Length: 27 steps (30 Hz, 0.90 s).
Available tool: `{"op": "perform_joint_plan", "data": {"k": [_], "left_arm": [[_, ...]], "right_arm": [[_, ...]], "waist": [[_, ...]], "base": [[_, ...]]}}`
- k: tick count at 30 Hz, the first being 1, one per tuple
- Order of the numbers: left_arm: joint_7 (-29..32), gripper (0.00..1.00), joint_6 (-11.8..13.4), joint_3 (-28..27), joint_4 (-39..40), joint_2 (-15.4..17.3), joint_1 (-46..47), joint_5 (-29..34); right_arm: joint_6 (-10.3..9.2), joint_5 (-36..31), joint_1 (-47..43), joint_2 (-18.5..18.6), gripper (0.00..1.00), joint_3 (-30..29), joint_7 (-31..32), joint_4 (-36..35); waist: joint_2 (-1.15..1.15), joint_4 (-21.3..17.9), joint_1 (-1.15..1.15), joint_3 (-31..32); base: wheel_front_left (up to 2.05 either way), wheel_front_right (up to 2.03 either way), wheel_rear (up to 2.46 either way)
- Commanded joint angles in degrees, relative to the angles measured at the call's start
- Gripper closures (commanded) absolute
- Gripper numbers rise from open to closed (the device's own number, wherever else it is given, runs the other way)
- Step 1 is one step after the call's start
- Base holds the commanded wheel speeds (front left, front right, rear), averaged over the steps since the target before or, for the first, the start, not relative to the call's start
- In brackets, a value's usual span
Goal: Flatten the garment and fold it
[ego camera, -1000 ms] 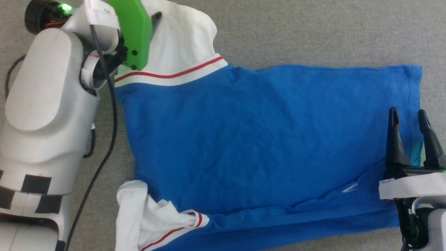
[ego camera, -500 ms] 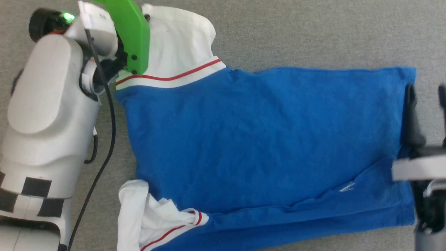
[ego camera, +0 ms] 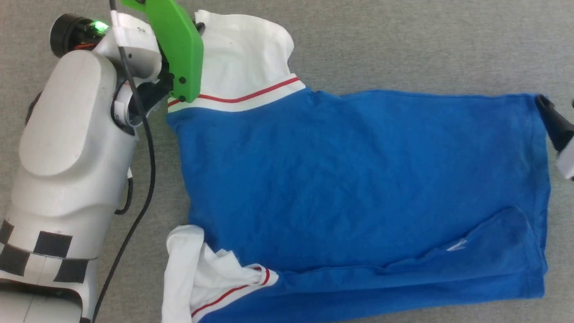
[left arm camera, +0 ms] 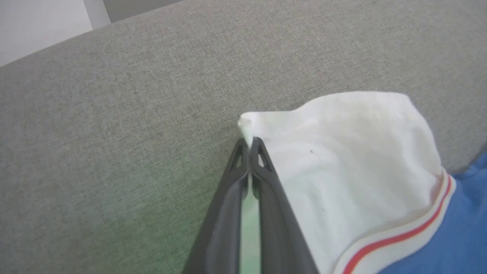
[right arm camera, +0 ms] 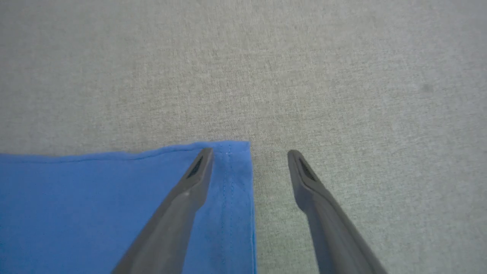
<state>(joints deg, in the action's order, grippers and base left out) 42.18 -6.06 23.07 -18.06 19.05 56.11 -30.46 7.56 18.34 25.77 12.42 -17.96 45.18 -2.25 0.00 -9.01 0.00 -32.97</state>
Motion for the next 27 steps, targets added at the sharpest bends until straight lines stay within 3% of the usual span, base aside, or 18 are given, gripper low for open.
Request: {"op": "perform_joint_plan", "data": {"k": [1,10,11,12,13,14,27], "left_arm": [[-0.4,1.0,-0.2,0.2,0.2,-0.3,-0.5,-0.4],[-0.3,1.0,0.3,0.3,0.2,-0.3,-0.1,-0.8],[-0.3,1.0,0.3,0.3,0.2,-0.3,-0.1,-0.9],[-0.4,1.0,0.4,0.2,0.2,-0.3,0.0,-0.9],[-0.4,1.0,0.5,0.2,0.2,-0.3,0.0,-1.0],[-0.5,1.0,0.5,0.1,0.2,-0.3,0.0,-1.1],[-13.6,1.0,-0.5,-2.1,0.8,-0.4,-1.0,-2.8]], "right_arm": [[-0.08,-0.6,1.1,0.7,0.0,-0.3,2.3,0.8],[-0.08,1.5,1.6,-0.1,0.03,0.2,7.5,2.5],[-0.08,1.9,1.6,-0.3,0.24,0.3,7.7,2.7],[-0.08,2.1,1.7,-0.3,0.58,0.2,7.7,2.9],[-0.08,2.1,1.7,-0.3,0.75,0.2,7.6,3.1],[-0.08,2.1,1.8,-0.3,1.0,-0.2,7.3,3.5],[-0.08,0.8,2.6,1.9,1.0,0.4,-3.7,6.3]], "waist": [[0.0,0.7,0.0,-0.6],[0.0,1.7,0.0,-1.4],[0.0,1.7,0.0,-1.4],[0.0,1.8,0.0,-1.5],[0.0,1.8,0.0,-1.5],[0.0,1.9,0.0,-1.5],[0.0,3.3,0.0,2.4]], "base": [[0.0,0.0,0.0],[0.0,0.0,0.0],[0.0,0.0,0.0],[0.0,0.0,0.0],[0.0,0.0,0.0],[0.0,0.0,0.0],[0.0,0.0,0.0]]}}
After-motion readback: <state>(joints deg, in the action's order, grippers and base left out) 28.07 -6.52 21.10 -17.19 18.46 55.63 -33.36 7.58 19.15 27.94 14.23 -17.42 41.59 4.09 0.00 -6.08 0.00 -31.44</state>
